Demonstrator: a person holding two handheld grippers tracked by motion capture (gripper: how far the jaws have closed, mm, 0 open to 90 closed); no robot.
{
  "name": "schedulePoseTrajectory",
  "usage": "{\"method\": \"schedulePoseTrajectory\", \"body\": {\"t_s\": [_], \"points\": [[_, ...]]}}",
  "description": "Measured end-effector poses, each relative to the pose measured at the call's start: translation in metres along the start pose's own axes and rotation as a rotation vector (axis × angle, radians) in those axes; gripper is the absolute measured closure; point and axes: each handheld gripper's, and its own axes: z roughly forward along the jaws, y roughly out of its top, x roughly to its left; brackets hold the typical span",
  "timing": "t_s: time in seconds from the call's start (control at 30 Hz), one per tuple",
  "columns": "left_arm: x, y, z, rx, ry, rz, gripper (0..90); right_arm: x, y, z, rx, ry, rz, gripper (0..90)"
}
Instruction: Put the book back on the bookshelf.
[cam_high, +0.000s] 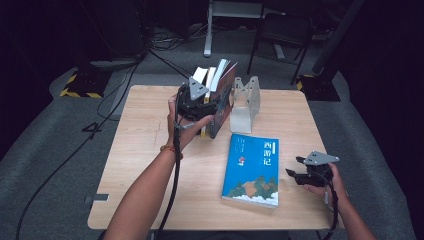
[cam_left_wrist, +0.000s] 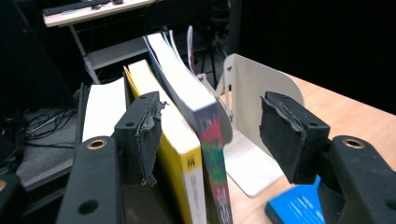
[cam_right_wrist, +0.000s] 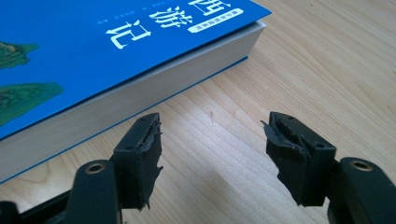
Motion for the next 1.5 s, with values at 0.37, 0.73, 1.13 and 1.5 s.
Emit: {"method": "schedulePoseTrajectory", "body": {"t_s": [0.37,0.73,1.13,1.5], "points": [[-0.006,-0.038,-0.031,0.046,-0.099,0.051,32.1,0.002,0.001,0.000,0.005,0.000,-0.006,36.3],[-0.016,-0.098,-0.036,0.183,-0.212,0.100,26.7,0.002,0.000,-0.003,0.004,0.017,-0.007,36.3],[-0.041,-0.171,-0.040,0.384,-0.361,0.199,23.4,0.022,0.001,-0.006,0.036,0.133,-0.069,36.1],[-0.052,-0.203,-0.047,0.452,-0.431,0.195,22.2,0.044,-0.010,-0.011,0.069,0.204,-0.124,33.0]]}}
